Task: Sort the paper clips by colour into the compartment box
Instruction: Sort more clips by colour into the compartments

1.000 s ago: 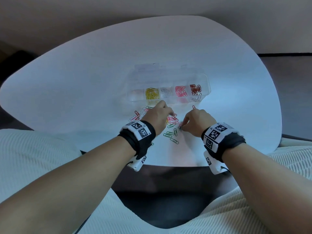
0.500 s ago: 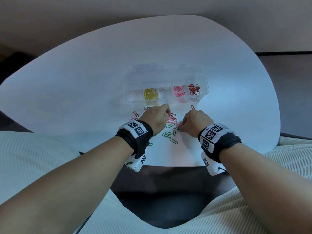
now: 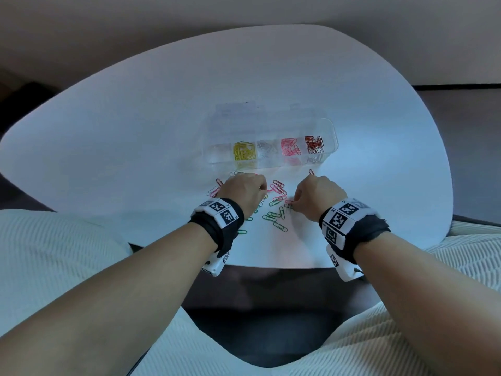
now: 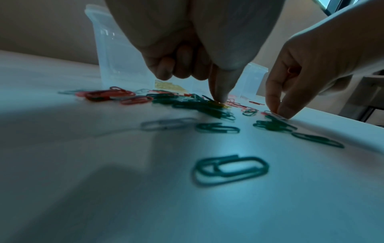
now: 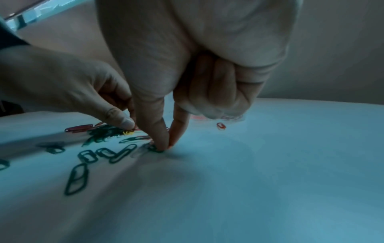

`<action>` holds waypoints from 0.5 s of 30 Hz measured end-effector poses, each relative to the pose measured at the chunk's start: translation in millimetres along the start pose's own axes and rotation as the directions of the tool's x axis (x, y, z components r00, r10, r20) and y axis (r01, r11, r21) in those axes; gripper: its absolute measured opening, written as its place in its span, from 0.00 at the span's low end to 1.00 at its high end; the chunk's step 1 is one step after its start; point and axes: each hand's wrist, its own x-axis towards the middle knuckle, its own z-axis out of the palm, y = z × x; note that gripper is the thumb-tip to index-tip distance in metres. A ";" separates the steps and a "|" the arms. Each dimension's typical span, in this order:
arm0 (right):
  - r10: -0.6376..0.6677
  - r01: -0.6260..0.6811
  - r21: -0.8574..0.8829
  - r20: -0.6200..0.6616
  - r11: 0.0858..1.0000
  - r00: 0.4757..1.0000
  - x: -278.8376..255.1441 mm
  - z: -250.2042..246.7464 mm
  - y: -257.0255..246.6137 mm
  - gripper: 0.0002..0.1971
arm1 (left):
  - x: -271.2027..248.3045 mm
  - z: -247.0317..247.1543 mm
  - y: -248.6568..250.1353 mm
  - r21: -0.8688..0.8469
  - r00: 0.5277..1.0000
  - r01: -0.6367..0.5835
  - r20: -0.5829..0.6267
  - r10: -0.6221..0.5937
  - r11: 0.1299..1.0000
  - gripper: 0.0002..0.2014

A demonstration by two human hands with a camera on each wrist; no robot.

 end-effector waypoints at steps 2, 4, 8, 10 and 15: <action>0.010 -0.010 0.015 0.017 1.000 1.000 -0.3 1.9 -1.0 0.15 | -1.9 -0.8 2.7 -0.073 1.000 0.030 0.009 -0.029 0.997 0.06; 0.020 -0.022 0.039 0.032 0.999 0.999 -0.5 1.7 -0.8 0.16 | -3.6 -4.9 6.8 -0.172 0.996 0.080 0.039 -0.074 0.982 0.10; 0.031 -0.035 0.060 0.067 0.998 0.997 -2.5 3.0 -1.5 0.16 | -6.9 -18.5 15.7 -0.194 0.981 0.103 0.182 -0.067 0.976 0.08; 0.033 -0.036 0.029 0.089 0.999 0.995 -4.3 3.5 -2.6 0.14 | -7.5 -19.7 18.0 -0.189 0.978 0.121 0.192 -0.084 0.975 0.09; -0.029 0.008 0.275 0.071 0.961 0.997 -1.1 -6.4 6.7 0.11 | -4.4 -13.2 14.9 -0.156 0.981 0.098 0.179 -0.070 0.983 0.21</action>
